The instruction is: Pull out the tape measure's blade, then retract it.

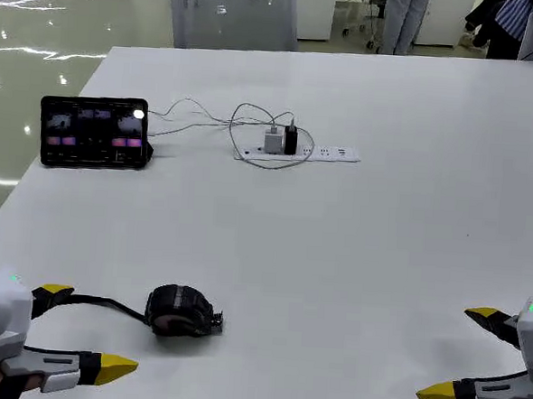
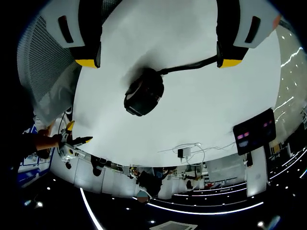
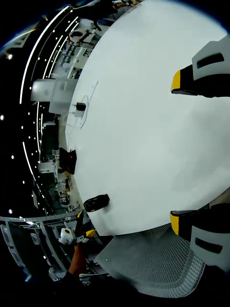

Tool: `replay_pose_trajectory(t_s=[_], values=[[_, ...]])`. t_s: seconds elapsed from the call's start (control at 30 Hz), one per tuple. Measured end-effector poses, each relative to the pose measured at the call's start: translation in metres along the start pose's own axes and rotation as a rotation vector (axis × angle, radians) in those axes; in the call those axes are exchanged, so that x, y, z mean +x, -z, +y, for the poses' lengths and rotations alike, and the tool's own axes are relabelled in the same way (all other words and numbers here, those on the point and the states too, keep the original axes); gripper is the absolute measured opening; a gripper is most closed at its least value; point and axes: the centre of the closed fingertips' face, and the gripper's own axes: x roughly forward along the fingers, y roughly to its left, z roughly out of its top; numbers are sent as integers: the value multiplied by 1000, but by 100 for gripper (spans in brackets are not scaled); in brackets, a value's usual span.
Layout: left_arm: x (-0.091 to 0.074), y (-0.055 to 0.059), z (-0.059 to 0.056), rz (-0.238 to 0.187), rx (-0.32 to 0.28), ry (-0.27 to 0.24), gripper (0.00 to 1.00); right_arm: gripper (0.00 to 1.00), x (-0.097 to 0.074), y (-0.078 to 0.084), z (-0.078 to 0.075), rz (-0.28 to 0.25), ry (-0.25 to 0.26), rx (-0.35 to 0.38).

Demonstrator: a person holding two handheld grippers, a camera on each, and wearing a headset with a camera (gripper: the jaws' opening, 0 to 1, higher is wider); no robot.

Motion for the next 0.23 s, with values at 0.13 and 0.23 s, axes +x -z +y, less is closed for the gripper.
replay_pose_trajectory(t_s=[0.13, 0.23], values=[[-1, 1, 0, 4, 4, 1, 99, 99, -1, -3, 1, -3, -3, -4], [-2, 0, 2, 4, 4, 1, 99, 99, -1, -10, -1, -7, -3, -20]])
